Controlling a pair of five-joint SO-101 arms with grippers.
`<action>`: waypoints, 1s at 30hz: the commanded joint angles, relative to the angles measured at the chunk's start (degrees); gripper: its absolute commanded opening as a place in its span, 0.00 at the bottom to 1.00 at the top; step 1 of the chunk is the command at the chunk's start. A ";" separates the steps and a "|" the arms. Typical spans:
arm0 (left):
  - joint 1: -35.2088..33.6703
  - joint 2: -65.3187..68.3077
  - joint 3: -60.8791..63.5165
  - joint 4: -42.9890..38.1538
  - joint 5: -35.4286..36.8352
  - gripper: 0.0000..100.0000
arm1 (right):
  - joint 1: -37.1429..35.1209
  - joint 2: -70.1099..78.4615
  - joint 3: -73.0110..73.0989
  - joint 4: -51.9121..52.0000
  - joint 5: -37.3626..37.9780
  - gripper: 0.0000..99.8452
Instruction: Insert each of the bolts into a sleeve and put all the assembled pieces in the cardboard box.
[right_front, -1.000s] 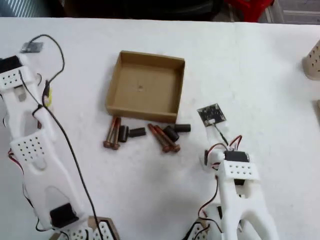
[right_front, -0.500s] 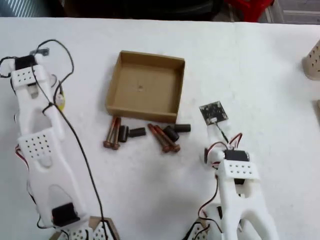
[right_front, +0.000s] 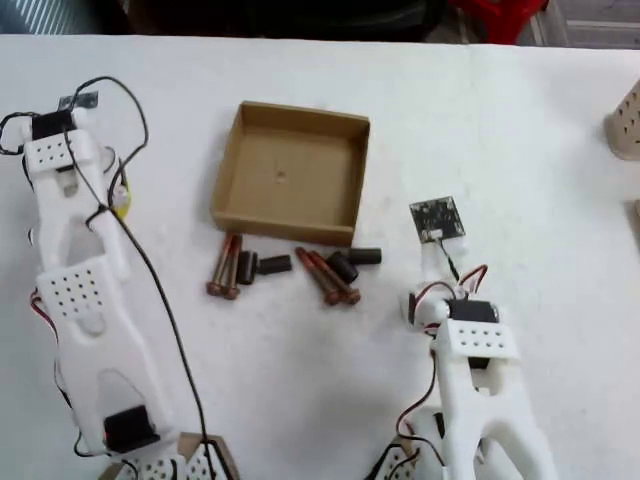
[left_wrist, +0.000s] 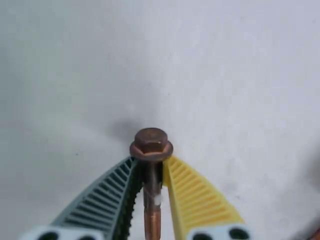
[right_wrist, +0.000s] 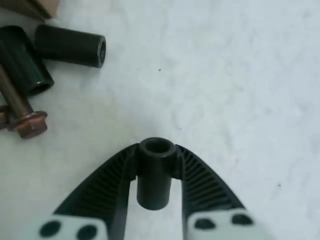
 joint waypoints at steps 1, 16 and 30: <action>2.07 -10.59 3.34 3.08 0.18 0.02 | -0.48 -1.45 -2.37 -0.84 -0.53 0.02; 7.25 -46.99 46.24 -2.64 -1.32 0.02 | -0.22 -1.45 -2.20 -0.31 -0.53 0.02; 7.08 -68.79 84.84 -34.81 -0.88 0.02 | -0.22 -1.54 -2.11 0.92 -0.70 0.02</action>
